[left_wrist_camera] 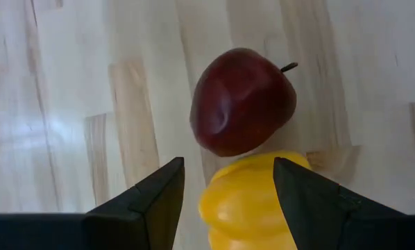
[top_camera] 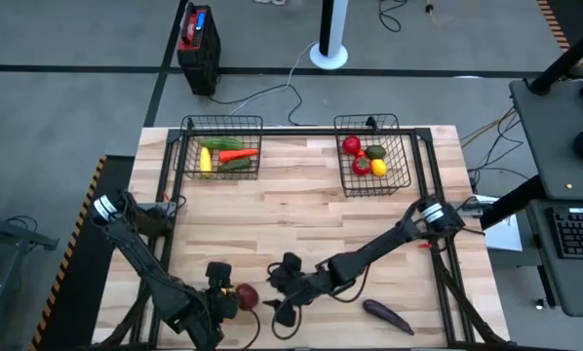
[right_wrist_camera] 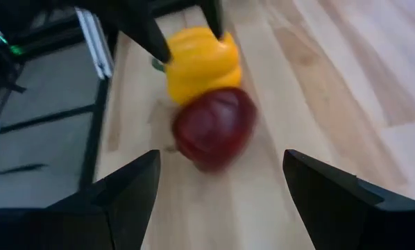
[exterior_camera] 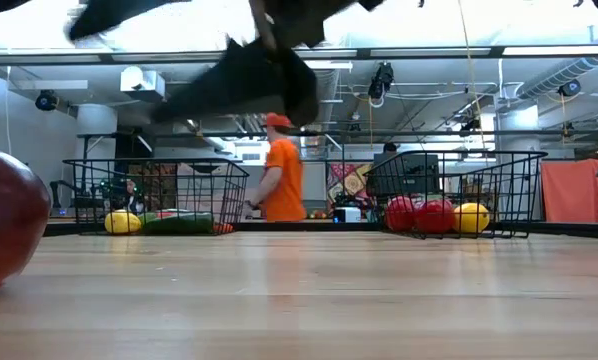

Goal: Sort produce into baskets
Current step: Put the red apple into the right black wire basket

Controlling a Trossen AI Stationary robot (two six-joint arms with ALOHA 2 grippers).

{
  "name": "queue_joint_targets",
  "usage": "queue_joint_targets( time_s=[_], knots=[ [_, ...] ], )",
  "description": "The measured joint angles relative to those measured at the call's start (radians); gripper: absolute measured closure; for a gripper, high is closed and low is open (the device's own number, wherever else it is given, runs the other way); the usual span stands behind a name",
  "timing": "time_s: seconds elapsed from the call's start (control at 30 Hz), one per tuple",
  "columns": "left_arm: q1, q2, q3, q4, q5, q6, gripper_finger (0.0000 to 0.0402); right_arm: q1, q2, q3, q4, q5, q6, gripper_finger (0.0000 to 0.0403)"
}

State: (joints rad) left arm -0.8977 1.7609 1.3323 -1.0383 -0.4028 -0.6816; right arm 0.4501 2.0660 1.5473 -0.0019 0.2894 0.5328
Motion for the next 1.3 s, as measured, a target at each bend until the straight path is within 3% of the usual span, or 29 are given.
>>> queue_joint_targets(
  time_s=[0.33, 0.57, 1.1, 1.3],
  knots=[
    [-0.021, 0.006, -0.001, 0.005, -0.045, 0.047, 0.0198, 0.005, 0.094, 0.140, -0.119, 0.001, 0.164, 0.0108],
    [-0.029, 0.005, -0.018, 0.017, -0.045, 0.063, 0.0198, 0.011, 0.099, 0.158, -0.161, 0.000, 0.237, 0.0108],
    [-0.024, 0.004, -0.037, 0.128, -0.140, 0.109, 0.0198, 0.057, 0.109, 0.153, -0.051, 0.184, 0.045, 0.0108],
    [-0.022, 0.013, -0.039, 0.153, -0.142, 0.104, 0.0198, 0.063, 0.152, 0.150, -0.016, 0.192, 0.037, 0.0108]
  ],
)
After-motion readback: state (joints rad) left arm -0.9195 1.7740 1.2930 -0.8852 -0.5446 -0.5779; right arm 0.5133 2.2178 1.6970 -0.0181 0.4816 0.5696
